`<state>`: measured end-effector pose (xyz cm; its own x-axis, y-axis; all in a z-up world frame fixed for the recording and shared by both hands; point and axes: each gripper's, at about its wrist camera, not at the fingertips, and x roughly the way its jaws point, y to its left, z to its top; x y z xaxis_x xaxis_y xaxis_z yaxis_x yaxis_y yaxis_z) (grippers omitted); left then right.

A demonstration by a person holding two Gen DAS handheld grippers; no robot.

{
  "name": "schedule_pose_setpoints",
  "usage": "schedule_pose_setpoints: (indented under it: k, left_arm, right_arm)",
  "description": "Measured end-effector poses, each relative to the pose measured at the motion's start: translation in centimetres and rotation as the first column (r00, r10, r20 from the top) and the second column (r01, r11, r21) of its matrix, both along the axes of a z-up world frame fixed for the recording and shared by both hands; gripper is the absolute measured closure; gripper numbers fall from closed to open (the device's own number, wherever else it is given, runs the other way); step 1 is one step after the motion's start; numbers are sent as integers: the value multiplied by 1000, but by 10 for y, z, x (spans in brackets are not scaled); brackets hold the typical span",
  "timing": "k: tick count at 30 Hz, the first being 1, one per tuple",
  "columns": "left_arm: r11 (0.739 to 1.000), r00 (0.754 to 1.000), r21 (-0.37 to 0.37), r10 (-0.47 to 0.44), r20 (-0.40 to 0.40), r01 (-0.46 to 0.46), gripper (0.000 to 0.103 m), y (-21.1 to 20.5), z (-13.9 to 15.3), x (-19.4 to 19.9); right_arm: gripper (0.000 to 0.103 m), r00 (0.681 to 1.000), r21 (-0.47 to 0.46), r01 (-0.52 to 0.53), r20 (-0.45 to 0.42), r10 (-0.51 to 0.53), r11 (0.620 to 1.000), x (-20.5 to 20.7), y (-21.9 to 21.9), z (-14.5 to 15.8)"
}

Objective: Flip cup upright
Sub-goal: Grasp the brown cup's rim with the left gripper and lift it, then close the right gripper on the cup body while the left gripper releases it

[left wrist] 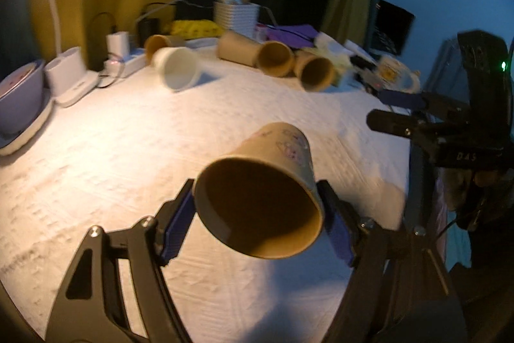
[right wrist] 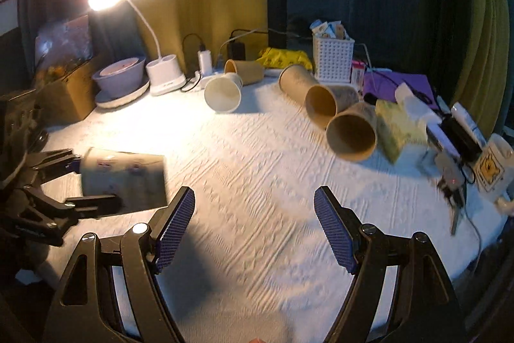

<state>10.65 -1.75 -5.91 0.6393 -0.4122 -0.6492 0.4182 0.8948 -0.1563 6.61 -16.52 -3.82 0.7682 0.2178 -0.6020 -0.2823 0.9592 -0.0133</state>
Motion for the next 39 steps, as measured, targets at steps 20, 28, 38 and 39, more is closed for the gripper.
schedule_pose_setpoints:
  k: [20,28,38,39]
  left_arm:
    - [994,989,-71,-92,-114,85,12,-13,-22,9]
    - [993,993,-92,-80,-86,72,10,-8,-11,-5]
    - [996,999,-82,39,10,-38,10,37,0,-44]
    - [995,999,-83,49,16,-47,10,41,-1,-48]
  right_arm:
    - [23,994,-114,-88,-68,80,990,-2,7,-23]
    - [23,978,-148,-201,-83,191,968,-1,23,-21]
    - [23,848,-392,-524,-154,507,756,-14,83,-20]
    - [23,832,-426,-544,-163,530,723,-14,89,-20]
